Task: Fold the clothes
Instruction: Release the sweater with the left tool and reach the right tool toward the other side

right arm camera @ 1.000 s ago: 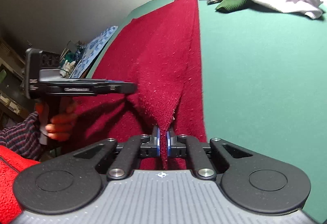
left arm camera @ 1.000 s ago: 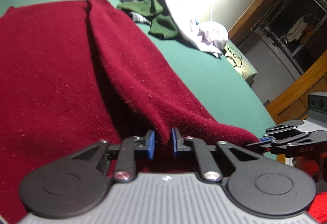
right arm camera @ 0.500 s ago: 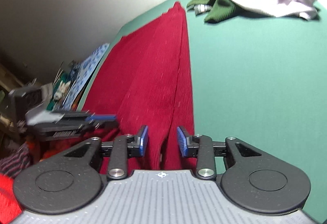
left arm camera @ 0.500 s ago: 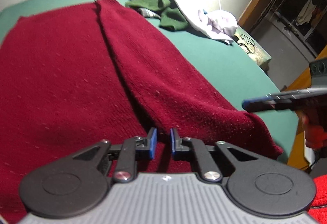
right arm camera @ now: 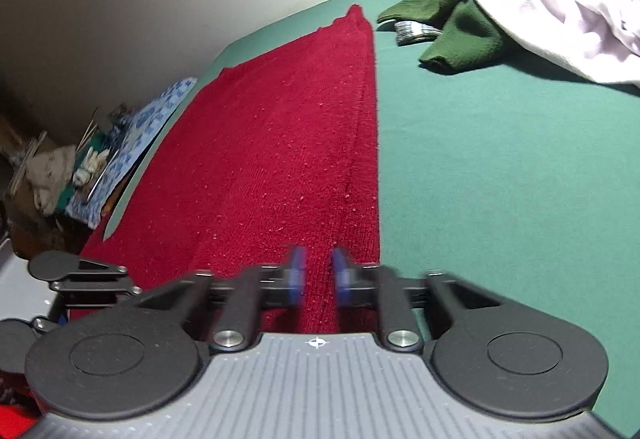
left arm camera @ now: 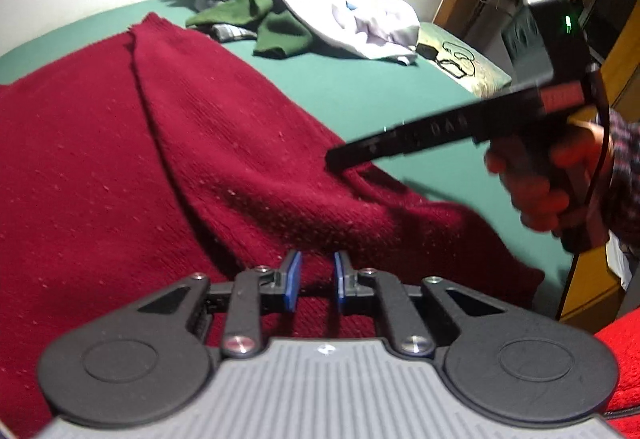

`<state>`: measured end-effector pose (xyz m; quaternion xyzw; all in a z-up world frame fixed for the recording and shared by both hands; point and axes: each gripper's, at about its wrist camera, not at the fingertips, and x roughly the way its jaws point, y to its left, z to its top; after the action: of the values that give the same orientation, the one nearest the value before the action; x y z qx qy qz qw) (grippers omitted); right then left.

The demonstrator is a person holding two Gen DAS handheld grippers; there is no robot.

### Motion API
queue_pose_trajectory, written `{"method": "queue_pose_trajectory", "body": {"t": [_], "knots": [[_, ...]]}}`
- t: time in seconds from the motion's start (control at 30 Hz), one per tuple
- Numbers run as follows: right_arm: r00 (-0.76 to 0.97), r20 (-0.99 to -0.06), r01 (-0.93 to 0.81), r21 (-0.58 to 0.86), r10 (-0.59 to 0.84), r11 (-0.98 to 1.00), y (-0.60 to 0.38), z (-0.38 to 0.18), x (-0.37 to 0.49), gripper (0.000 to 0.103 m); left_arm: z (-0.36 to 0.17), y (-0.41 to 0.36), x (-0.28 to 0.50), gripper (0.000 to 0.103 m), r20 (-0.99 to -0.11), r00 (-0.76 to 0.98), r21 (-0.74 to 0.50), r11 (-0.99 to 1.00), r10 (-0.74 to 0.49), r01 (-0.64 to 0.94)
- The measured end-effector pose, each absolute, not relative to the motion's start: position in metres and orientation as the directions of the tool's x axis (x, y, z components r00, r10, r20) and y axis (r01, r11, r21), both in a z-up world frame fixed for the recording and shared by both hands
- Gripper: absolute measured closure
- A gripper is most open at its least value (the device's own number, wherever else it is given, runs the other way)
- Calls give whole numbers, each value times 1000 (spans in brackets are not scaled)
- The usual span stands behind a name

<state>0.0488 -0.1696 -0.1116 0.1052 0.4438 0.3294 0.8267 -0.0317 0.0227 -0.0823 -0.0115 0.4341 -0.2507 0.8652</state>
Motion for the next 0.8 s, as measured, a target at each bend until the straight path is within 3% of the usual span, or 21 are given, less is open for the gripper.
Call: {"method": "queue_pose_trajectory", "body": {"t": [0.2,0.33,0.5,0.7,0.8], "knots": [[444,-633,-470,438,634,766,-167,-98,69,99,-82,24,-33,93,-752,486,-241,872,-445,425],[467,-681,-494,328,564,805,-155,-100,75,100,-82,22,-32,82,-756,481,-234,870,-444,434],[454,-680,-450,383,576,806,-176,-98,68,88,-74,23,-32,83,-747,486,-243,867,-454,435],[470,-632,-422,453,616,786,-190,-85,73,85,-57,4,-26,78,-700,482,-270,820,-527,505],[457,-640,-430,449,618,783,-179,-88,83,83,-68,-15,-18,77,-721,445,-255,801,-531,542]]}}
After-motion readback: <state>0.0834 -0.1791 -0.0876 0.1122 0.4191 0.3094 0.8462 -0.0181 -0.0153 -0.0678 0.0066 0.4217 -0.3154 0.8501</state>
